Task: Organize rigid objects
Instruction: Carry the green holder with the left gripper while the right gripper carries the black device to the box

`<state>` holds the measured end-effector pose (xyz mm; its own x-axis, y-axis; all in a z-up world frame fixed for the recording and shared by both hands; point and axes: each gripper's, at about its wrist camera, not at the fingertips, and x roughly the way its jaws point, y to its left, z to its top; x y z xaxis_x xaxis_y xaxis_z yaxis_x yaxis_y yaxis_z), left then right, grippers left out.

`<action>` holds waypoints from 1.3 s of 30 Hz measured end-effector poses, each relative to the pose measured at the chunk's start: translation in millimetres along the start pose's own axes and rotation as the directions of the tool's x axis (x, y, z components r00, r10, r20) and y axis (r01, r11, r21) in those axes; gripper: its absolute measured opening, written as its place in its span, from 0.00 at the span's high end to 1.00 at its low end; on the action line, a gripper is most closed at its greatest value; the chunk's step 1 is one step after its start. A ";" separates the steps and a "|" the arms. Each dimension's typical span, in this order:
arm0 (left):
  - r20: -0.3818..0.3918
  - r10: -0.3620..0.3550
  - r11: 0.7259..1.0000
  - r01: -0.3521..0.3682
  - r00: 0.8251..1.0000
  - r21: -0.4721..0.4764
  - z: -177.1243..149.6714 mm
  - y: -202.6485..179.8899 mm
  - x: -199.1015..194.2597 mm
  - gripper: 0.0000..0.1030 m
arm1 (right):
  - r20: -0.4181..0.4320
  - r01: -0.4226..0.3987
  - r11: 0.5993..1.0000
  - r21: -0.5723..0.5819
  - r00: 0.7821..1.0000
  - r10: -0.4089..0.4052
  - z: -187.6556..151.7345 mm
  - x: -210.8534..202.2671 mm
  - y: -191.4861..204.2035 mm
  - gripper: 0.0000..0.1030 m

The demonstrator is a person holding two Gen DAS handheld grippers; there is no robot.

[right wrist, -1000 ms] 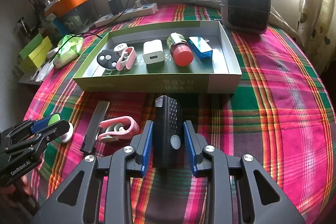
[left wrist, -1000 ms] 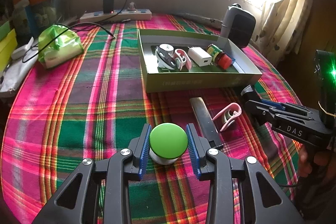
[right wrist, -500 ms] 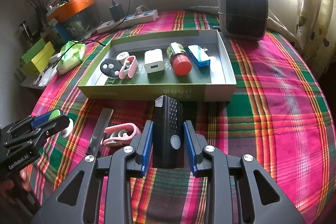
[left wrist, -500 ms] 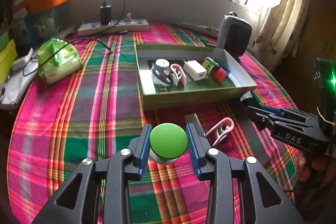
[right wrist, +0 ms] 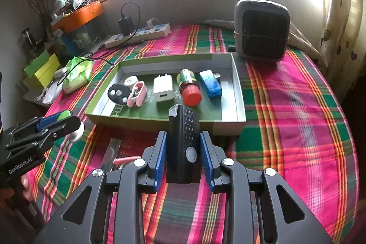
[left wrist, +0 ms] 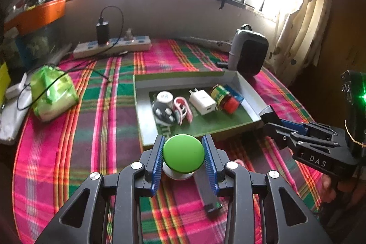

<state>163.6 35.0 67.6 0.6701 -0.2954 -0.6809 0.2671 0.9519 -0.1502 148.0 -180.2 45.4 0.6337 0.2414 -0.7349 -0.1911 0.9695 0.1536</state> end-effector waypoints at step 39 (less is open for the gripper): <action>-0.121 -0.049 0.999 0.051 0.991 0.009 34.1 -24.7 95.8 0.69 | -0.086 0.016 1.000 0.014 0.996 -0.015 46.6 65.7 -36.9 0.70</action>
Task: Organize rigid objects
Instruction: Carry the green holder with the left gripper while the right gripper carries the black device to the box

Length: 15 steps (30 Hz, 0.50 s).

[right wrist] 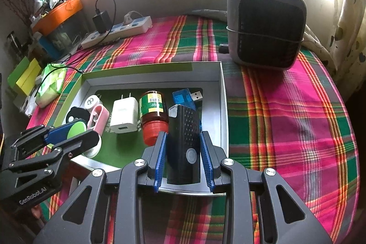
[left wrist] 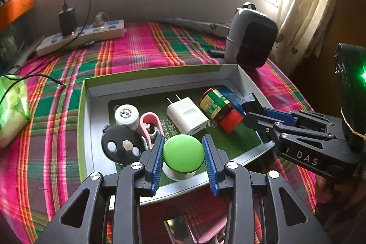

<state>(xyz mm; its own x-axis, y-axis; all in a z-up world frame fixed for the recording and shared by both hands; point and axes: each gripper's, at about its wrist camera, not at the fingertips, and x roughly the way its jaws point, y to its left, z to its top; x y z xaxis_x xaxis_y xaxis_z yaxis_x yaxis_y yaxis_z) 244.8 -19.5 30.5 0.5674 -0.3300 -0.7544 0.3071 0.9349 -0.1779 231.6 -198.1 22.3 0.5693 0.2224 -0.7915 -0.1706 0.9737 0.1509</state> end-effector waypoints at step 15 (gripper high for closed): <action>-0.019 0.010 1.000 -0.010 1.000 0.014 -3.5 -2.9 6.8 0.69 | -0.001 0.008 1.000 -0.002 1.000 -0.008 -1.9 4.5 0.1 0.70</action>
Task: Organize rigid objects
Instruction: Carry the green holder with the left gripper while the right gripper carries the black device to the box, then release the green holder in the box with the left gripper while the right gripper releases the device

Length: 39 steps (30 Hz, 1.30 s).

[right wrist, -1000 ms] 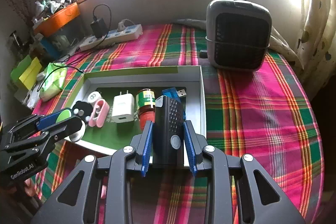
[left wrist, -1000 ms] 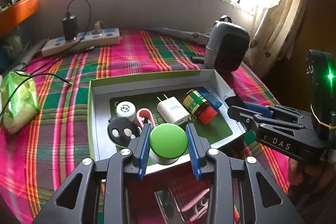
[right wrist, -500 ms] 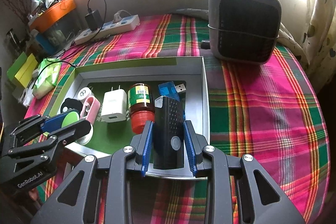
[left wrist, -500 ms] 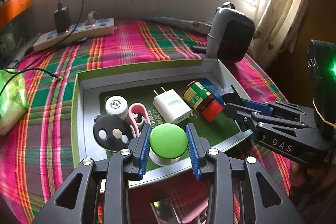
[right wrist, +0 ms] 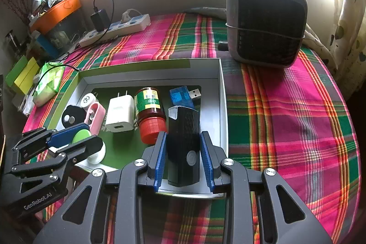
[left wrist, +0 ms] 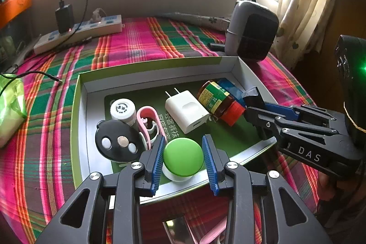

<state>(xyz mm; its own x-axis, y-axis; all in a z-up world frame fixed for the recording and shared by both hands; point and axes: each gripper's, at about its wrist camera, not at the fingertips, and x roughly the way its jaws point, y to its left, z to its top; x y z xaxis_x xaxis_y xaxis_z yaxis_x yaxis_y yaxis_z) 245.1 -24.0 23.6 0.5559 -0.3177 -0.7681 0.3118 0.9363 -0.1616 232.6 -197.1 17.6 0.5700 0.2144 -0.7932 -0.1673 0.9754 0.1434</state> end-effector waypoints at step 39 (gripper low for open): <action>0.055 0.031 1.000 -0.031 0.998 0.001 -12.9 -9.5 -30.5 0.62 | 0.051 -0.004 1.000 0.008 0.999 0.003 -8.8 -21.6 5.5 0.66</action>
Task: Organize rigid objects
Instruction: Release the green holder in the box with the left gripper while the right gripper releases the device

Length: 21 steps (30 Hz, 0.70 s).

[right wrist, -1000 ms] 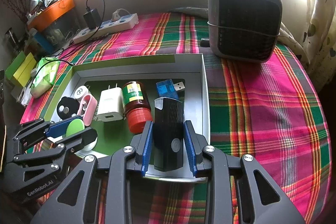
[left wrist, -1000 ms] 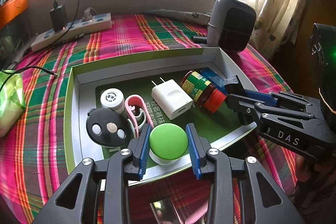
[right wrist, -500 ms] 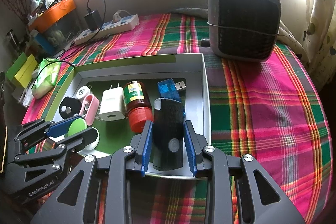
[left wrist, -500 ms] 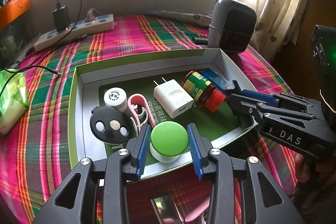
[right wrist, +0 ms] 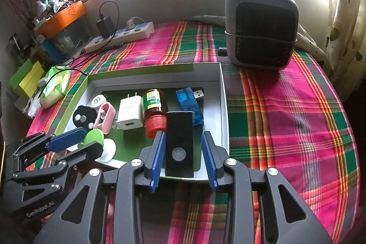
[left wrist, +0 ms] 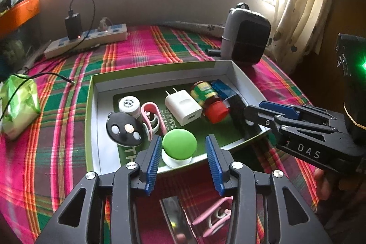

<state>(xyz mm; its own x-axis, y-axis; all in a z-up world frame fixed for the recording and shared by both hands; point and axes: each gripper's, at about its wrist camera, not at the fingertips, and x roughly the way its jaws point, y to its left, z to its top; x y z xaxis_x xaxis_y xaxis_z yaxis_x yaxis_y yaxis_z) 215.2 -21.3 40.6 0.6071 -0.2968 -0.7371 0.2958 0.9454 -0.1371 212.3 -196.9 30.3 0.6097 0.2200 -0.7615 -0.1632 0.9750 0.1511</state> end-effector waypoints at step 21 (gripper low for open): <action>0.034 0.023 1.000 -0.023 0.999 -0.015 -30.3 -5.7 -37.4 0.62 | 0.050 -0.009 1.000 0.002 0.999 0.009 -23.6 -35.2 11.6 0.66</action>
<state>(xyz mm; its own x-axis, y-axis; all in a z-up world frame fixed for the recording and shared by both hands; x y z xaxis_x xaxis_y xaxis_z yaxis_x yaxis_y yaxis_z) 168.5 -11.5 48.9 0.6384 -0.2789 -0.7174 0.2709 0.9538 -0.1298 170.6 -194.1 43.9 0.6464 0.2303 -0.7274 -0.1670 0.9729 0.1596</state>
